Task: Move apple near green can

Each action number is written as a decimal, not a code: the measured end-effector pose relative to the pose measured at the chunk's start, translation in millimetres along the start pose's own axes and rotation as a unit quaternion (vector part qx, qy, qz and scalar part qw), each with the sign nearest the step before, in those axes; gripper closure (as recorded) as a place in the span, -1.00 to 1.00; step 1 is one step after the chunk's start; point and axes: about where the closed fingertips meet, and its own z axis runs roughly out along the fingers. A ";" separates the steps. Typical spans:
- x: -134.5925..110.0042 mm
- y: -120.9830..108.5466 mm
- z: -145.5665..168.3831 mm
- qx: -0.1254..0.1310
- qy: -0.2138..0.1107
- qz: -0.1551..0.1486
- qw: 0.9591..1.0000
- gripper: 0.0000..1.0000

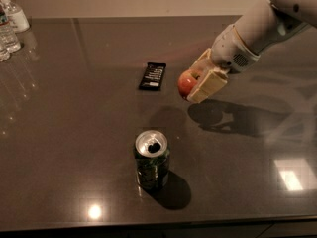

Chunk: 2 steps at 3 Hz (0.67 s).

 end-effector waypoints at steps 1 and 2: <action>0.0 38.2 0.6 -0.009 0.011 -0.038 0.999 1.00; -0.2 69.3 4.2 -0.024 0.018 -0.066 0.997 1.00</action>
Offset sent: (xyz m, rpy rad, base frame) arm -0.1055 0.0138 -0.0172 -0.0708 -0.0344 0.2059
